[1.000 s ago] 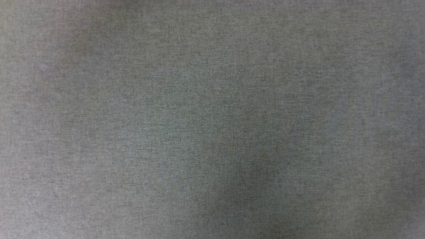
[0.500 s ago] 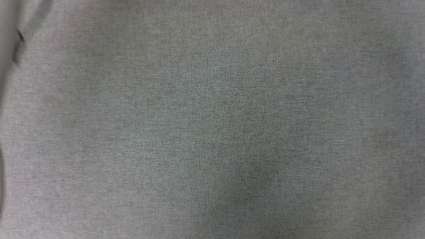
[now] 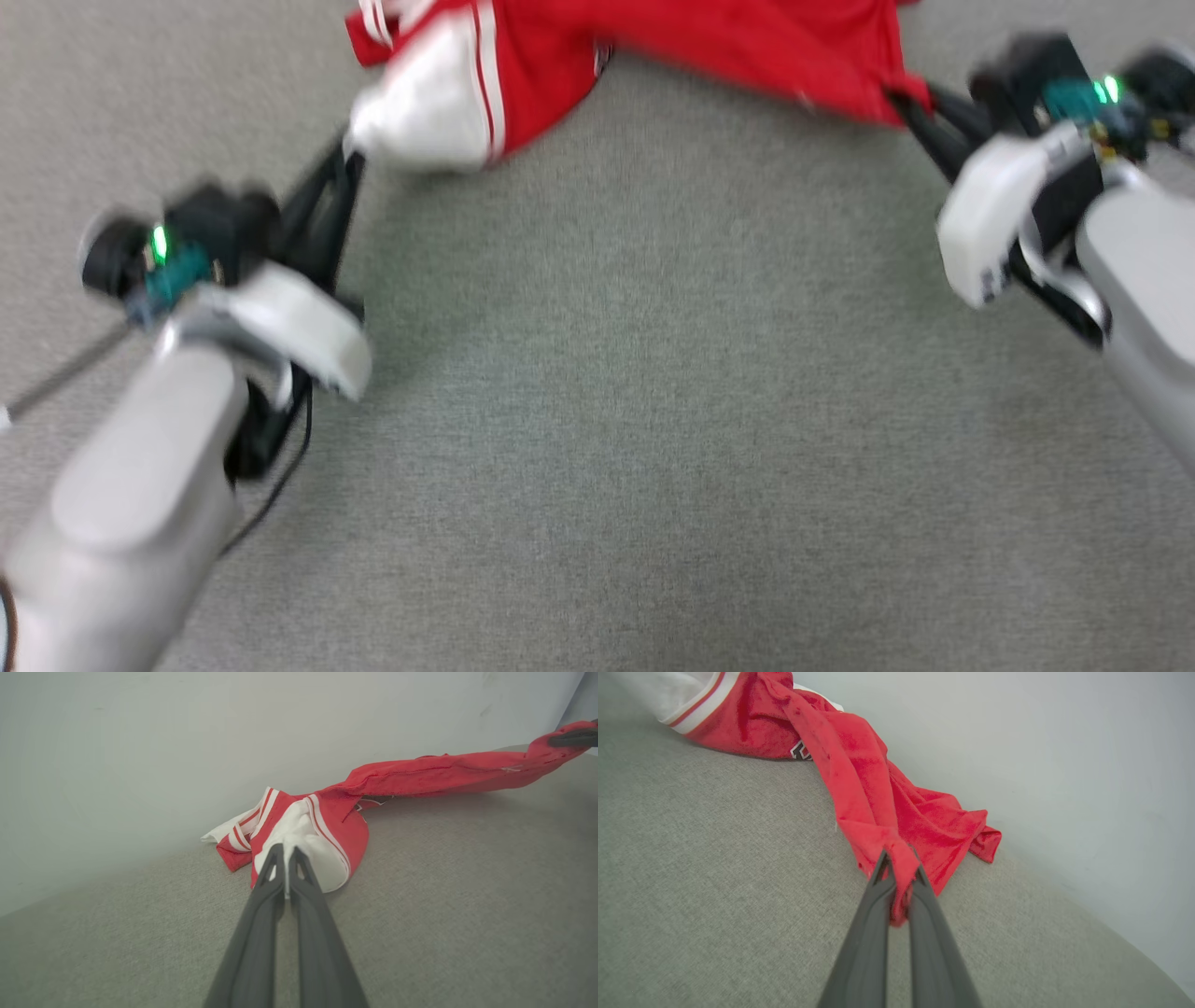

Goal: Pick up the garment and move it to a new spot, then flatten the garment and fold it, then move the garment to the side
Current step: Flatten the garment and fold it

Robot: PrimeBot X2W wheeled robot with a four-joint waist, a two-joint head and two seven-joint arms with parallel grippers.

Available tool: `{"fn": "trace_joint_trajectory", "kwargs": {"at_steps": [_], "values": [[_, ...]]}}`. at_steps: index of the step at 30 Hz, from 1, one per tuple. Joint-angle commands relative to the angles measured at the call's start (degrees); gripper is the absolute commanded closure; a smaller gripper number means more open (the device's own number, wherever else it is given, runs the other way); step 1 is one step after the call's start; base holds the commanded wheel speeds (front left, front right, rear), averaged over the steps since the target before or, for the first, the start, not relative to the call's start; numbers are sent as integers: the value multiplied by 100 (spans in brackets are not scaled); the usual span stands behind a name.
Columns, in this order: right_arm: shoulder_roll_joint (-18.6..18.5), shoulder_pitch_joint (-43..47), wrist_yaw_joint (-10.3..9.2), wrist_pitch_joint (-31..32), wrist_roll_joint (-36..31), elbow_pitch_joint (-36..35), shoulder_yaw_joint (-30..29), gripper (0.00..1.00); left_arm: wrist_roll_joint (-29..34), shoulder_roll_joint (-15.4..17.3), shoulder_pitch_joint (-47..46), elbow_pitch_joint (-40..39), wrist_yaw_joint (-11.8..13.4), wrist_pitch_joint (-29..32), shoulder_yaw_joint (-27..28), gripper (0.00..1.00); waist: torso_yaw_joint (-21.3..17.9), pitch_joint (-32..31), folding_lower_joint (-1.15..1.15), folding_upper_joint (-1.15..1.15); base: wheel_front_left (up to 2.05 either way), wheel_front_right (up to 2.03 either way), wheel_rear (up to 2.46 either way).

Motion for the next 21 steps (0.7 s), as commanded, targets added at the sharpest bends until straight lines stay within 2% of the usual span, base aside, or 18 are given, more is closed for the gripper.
{"fn": "trace_joint_trajectory", "kwargs": {"at_steps": [1, 12, 21], "values": [[-139, 293, -8, -108, 152, -83, -1, 100, -11, 61, 375, -191, 101, -25, 8, 100, 6, -411, 1, 0, 0, 0, 0], [-992, 2446, -7, -241, 743, -798, -55, 100, -498, 529, 3112, -1533, 876, 157, -180, 100, -12, -1388, 1, 0, 0, 0, 0], [-1448, 4125, -8, -122, 797, -1549, -570, 100, -1021, 804, 4763, -2329, 1521, 224, -130, 100, -62, -1859, 1, 0, 0, 0, 0]]}}
